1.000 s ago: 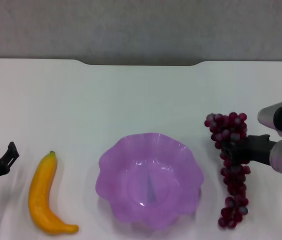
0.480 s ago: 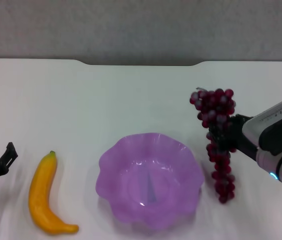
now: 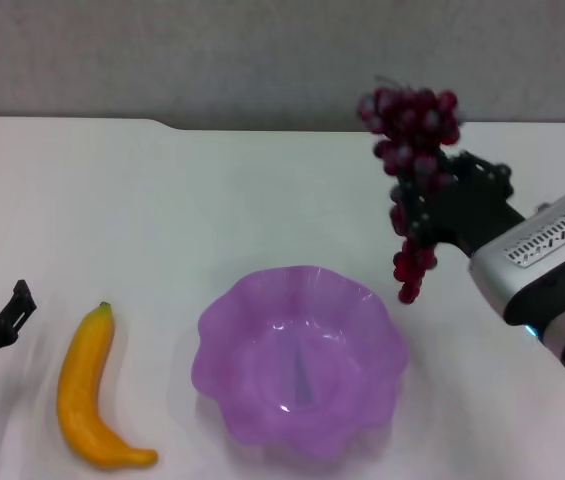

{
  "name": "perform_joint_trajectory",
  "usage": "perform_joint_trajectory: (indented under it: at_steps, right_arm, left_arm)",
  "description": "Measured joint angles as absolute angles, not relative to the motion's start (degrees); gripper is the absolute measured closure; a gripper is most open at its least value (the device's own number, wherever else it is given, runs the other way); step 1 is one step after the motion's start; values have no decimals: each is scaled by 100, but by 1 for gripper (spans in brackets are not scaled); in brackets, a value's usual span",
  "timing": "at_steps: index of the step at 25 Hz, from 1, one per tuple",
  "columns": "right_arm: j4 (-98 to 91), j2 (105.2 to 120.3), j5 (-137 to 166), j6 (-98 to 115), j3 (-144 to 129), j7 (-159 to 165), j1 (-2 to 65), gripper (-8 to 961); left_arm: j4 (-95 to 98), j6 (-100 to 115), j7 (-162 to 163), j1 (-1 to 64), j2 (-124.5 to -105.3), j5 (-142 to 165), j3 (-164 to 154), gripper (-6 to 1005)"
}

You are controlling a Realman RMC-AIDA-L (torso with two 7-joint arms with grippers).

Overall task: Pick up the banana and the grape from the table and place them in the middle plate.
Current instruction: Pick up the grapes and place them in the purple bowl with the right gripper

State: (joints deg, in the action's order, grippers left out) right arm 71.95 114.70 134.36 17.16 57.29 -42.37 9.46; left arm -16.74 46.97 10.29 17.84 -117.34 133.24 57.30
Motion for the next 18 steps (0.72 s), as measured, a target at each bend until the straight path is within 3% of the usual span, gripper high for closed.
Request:
perform_joint_trajectory:
  at_steps: [8,18]
  right_arm:
    - [7653,11467,13588,1683,5461,-4237,1052,596]
    - [6914,11511,13533,1828,4746,-4098,1459,600]
  left_arm:
    - [-1691,4667,1019,1815,-11744,13327,5694,110]
    - [-1696,4686,1024,1820,-11748,13326,5686,110]
